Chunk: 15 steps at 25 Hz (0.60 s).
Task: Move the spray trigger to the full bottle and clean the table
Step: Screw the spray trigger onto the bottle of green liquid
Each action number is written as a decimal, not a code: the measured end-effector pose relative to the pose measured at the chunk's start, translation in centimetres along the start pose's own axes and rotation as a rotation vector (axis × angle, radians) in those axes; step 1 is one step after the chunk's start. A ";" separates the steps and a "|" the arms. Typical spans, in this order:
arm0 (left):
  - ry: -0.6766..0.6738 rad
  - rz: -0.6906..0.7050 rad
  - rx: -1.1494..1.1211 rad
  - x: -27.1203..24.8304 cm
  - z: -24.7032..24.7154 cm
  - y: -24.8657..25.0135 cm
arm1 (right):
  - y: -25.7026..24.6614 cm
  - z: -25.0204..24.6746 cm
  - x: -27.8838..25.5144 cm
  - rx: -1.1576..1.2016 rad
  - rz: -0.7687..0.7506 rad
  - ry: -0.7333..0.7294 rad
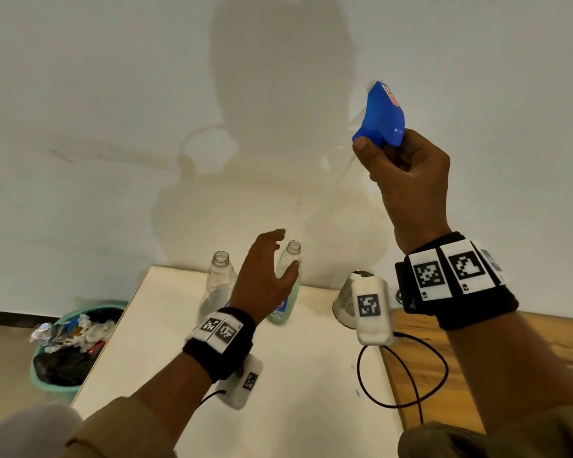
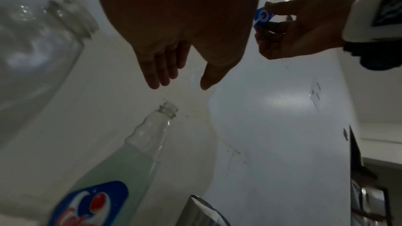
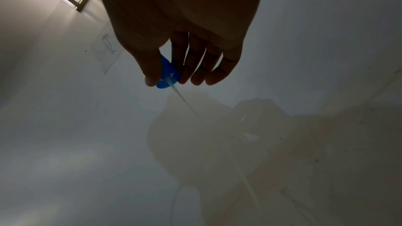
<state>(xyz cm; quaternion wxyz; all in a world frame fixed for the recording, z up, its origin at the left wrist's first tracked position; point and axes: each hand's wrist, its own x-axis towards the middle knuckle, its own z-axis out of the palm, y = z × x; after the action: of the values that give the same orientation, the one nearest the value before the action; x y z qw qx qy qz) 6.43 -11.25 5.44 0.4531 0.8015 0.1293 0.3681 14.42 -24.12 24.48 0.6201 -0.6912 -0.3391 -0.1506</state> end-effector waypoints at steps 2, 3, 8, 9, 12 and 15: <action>-0.028 -0.130 -0.021 1.2 2.0 -0.6 | 1.1 -0.2 0.3 -0.012 -0.003 -0.001; -0.035 -0.178 -0.019 1.7 2.8 -0.9 | 1.7 -0.3 0.3 -0.024 -0.003 -0.002; -0.021 -0.334 -0.023 2.8 5.0 -3.8 | 4.5 -1.0 0.4 -0.053 0.011 0.014; -0.032 -0.356 -0.021 2.9 5.3 -4.5 | 5.1 -1.0 0.3 -0.055 0.018 0.011; -0.038 -0.346 -0.021 2.9 5.7 -5.4 | 5.6 -0.9 0.2 -0.050 0.023 0.013; -0.044 -0.303 -0.017 2.6 5.9 -5.4 | 4.9 -1.0 0.2 -0.038 0.009 0.029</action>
<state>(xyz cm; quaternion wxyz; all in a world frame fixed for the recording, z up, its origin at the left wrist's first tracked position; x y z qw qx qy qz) 13.11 -10.58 0.41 0.5131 0.7769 0.2355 0.2788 18.06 -25.06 21.09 0.6124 -0.7021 -0.3240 -0.1643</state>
